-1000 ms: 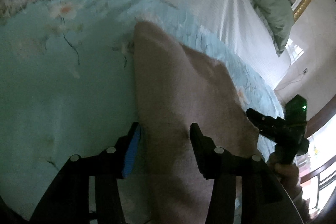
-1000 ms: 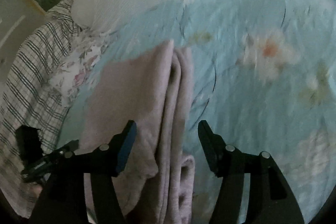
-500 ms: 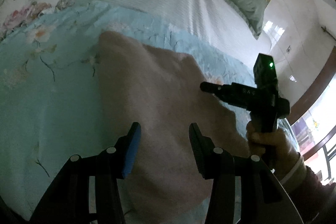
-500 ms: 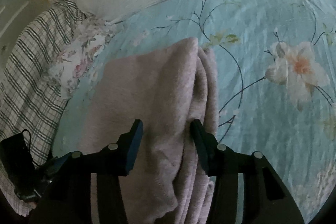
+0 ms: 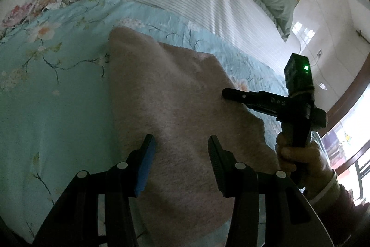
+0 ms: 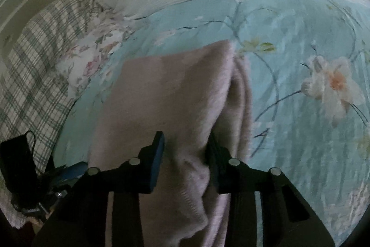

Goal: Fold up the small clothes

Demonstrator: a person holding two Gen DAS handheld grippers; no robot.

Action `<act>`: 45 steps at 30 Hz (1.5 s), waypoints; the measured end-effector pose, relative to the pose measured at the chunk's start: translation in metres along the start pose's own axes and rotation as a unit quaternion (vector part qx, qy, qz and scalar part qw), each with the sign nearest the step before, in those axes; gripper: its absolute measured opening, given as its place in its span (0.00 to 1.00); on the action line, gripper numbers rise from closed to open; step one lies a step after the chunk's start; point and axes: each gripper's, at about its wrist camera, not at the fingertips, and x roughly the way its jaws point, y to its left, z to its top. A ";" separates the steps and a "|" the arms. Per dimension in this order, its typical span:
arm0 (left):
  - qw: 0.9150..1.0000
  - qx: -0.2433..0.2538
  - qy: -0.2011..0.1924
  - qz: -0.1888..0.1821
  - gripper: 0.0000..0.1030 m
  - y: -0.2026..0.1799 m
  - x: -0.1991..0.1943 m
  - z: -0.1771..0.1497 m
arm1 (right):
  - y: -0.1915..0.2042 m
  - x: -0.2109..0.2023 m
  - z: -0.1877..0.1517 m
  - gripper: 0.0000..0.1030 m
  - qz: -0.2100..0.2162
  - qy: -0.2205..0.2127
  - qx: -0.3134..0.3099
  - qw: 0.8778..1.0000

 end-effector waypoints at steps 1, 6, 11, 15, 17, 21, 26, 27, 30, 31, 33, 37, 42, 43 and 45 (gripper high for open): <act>1.000 0.000 0.000 0.001 0.46 0.000 0.000 0.000 | -0.001 -0.003 0.000 0.17 0.008 -0.005 0.005 1.000; 1.000 0.004 -0.005 -0.021 0.46 -0.008 -0.003 0.006 | -0.014 -0.037 0.018 0.14 0.045 -0.062 0.037 0.996; 0.999 0.019 0.015 -0.029 0.46 -0.017 0.013 0.004 | -0.045 -0.011 -0.003 0.14 0.001 -0.018 0.072 0.997; 0.999 0.008 0.039 -0.030 0.42 -0.008 0.034 -0.012 | -0.061 -0.010 -0.015 0.17 0.016 -0.028 0.123 0.992; 0.999 0.016 0.035 -0.025 0.41 -0.008 0.035 -0.016 | -0.052 -0.018 -0.012 0.21 0.000 -0.032 0.115 0.993; 0.999 0.024 0.036 -0.019 0.41 -0.010 0.031 -0.017 | -0.027 -0.051 -0.019 0.25 0.005 -0.053 0.086 0.995; 0.999 0.000 0.036 -0.031 0.41 -0.002 0.021 -0.023 | -0.011 -0.084 -0.067 0.41 0.044 -0.045 0.065 0.996; 0.999 0.000 0.035 -0.030 0.41 -0.005 0.018 -0.023 | -0.013 -0.087 -0.075 0.41 0.051 -0.037 0.064 0.996; 0.999 0.010 0.029 -0.026 0.41 -0.008 0.002 -0.029 | -0.009 -0.087 -0.100 0.41 0.054 -0.008 0.046 0.997; 0.999 0.014 0.027 -0.027 0.41 -0.009 -0.004 -0.033 | -0.008 -0.085 -0.104 0.41 0.055 -0.003 0.042 0.998; 0.999 0.016 0.025 -0.032 0.41 -0.010 -0.014 -0.039 | -0.007 -0.077 -0.110 0.38 0.048 0.013 0.037 0.998; 0.999 0.017 0.034 -0.029 0.40 -0.011 -0.022 -0.051 | 0.000 -0.080 -0.103 0.06 0.019 0.018 0.021 0.999; 0.998 0.020 0.041 -0.031 0.40 -0.015 -0.022 -0.060 | -0.015 -0.071 -0.112 0.06 -0.070 0.040 -0.002 0.997; 0.998 0.021 0.046 -0.029 0.40 -0.014 -0.016 -0.062 | -0.019 -0.067 -0.114 0.06 -0.071 0.046 0.003 0.996; 0.998 0.018 0.055 -0.023 0.39 -0.011 -0.007 -0.068 | -0.023 -0.062 -0.120 0.06 -0.073 0.049 0.014 0.996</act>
